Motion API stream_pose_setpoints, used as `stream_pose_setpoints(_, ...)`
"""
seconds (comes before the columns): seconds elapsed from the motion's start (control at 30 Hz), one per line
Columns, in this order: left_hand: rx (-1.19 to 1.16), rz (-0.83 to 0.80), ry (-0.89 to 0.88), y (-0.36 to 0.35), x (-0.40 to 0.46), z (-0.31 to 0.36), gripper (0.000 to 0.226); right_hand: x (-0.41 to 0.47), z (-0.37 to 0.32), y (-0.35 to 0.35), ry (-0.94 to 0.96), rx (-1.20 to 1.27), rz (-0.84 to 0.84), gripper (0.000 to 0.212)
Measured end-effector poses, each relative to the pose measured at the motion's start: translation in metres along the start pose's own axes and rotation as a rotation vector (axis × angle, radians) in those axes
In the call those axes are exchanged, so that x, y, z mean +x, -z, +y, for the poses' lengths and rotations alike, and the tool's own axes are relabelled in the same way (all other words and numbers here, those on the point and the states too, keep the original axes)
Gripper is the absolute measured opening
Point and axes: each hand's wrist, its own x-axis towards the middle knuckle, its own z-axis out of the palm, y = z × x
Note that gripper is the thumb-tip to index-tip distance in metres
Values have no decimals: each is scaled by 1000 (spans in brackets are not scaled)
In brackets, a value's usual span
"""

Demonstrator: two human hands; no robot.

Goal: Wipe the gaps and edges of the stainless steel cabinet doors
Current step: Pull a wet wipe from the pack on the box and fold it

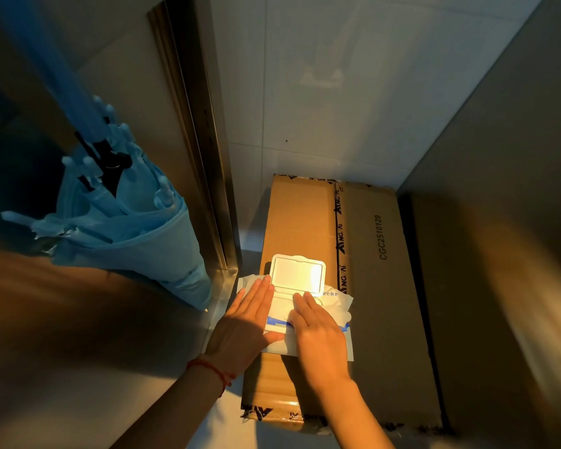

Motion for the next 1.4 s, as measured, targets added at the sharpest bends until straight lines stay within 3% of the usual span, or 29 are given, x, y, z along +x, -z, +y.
stream_pose_setpoints(0.5,12,-6,3,-2,-1,0,84,4,-5,3,-67,-4,-46,66)
stream_pose_setpoints(1.03,25,0,8,-1,0,1,83,-1,-5,-5,-7,-28,67,66)
stream_pose_setpoints(1.4,26,-18,13,-2,-1,0,86,-1,-3,-5,-6,-66,80,80)
